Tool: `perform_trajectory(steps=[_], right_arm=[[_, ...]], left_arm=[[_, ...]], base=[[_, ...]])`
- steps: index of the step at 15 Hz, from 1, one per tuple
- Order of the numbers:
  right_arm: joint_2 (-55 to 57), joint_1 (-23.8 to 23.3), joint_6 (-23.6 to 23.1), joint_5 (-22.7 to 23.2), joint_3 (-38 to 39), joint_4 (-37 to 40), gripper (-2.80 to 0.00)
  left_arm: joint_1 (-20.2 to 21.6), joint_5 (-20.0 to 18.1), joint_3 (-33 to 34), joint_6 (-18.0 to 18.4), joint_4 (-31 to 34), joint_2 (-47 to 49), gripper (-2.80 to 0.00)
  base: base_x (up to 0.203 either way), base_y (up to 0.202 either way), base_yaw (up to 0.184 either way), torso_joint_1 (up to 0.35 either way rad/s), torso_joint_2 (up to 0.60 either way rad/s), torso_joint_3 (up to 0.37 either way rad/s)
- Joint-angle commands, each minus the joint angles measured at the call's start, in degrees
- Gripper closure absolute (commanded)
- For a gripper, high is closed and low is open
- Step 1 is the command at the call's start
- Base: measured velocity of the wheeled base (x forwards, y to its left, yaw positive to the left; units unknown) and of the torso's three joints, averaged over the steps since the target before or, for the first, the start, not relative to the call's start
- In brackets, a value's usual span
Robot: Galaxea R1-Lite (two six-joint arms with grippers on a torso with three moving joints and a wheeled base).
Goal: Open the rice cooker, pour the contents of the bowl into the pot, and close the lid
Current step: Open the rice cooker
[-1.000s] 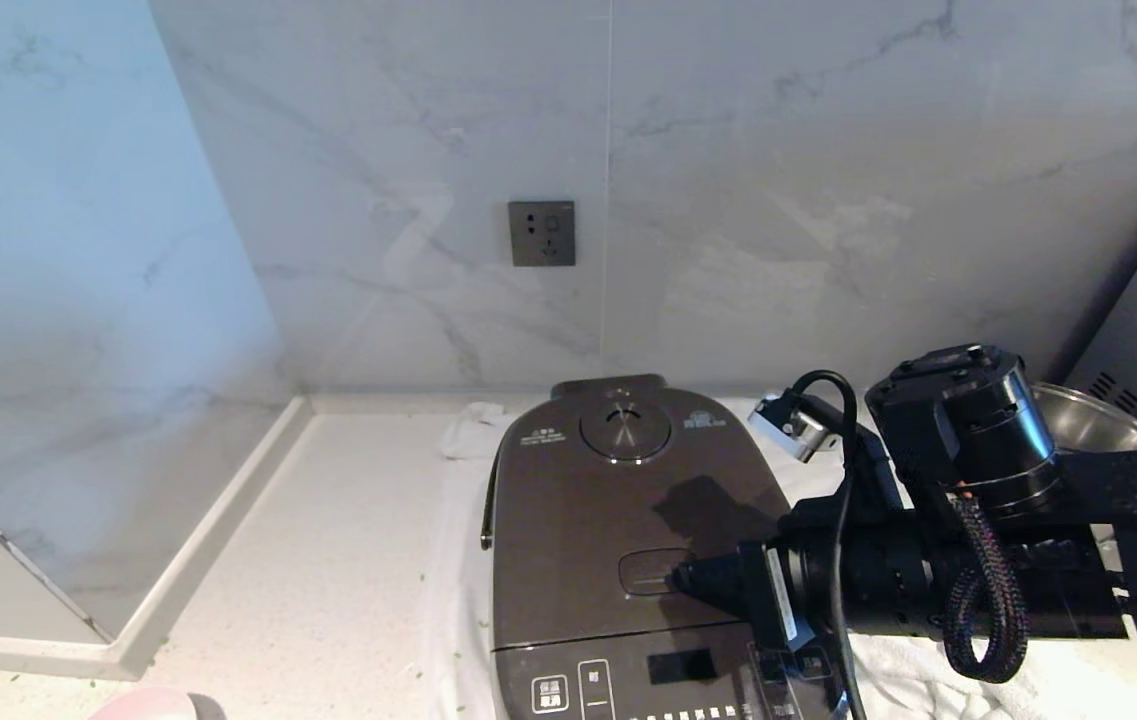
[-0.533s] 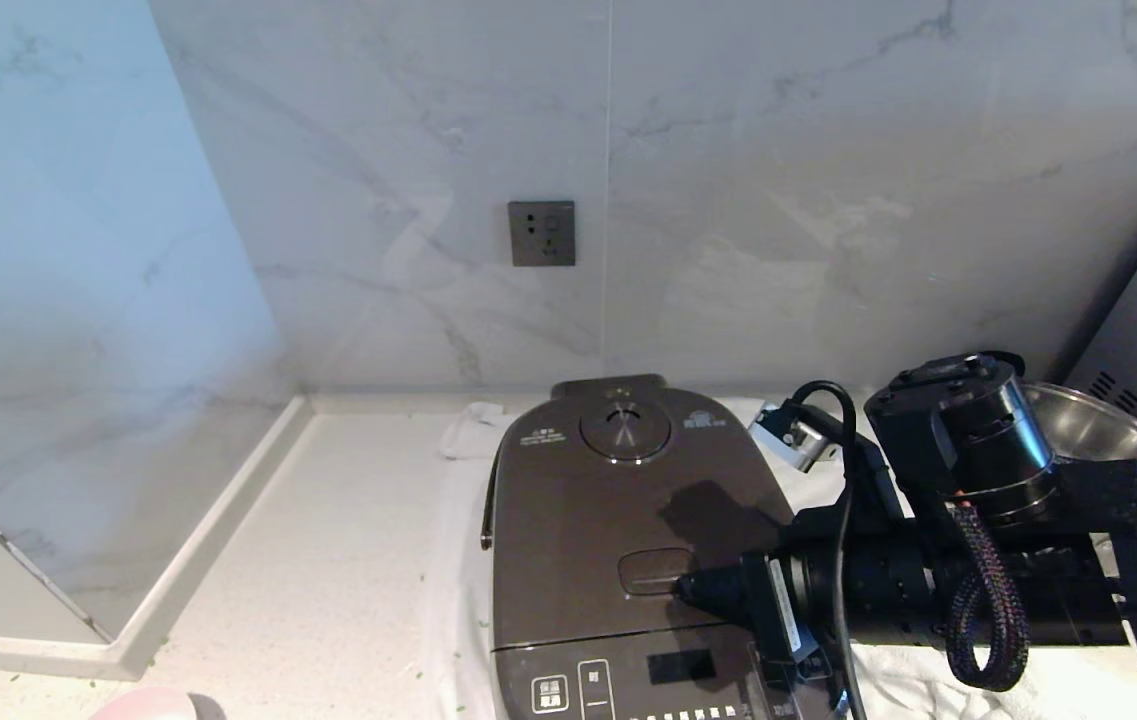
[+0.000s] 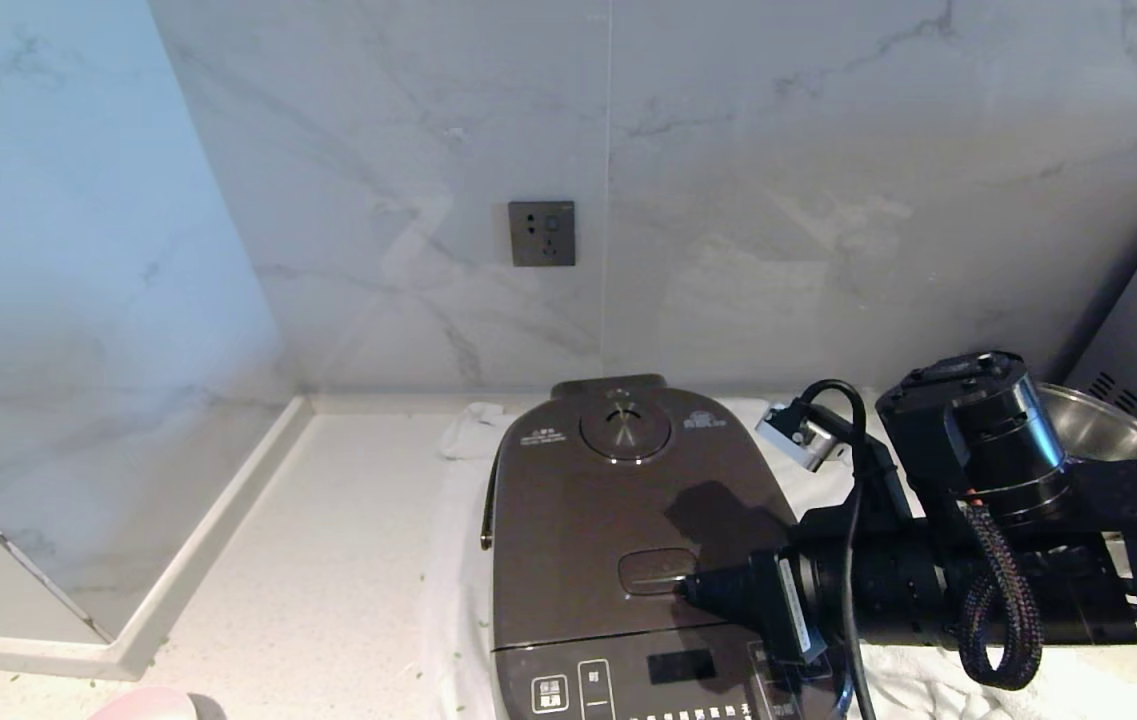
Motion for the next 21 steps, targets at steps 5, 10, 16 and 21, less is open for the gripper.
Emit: perform_trajectory(steps=[5,10,16,21], right_arm=[[0.2,-2.5,0.1,2.9,-1.5,-0.1,0.00],[1.8,-2.4,0.2,4.4,-1.4,-0.1,0.00],[2.3,-2.4,0.2,5.1,-0.1,-0.1,0.00],[1.8,-2.5,0.2,4.7,-0.1,-0.1,0.00]], left_arm=[[0.0,0.0,0.0,0.0,0.0,0.0,0.00],[0.0,0.0,0.0,0.0,0.0,0.0,0.00],[0.0,0.0,0.0,0.0,0.0,0.0,0.00],[0.0,0.0,0.0,0.0,0.0,0.0,0.00]], base=[[0.000,0.000,0.000,0.000,0.00,0.000],[0.000,0.000,0.000,0.000,0.00,0.000],[0.000,0.000,0.000,0.000,0.00,0.000],[0.000,0.000,0.000,0.000,0.00,0.000]])
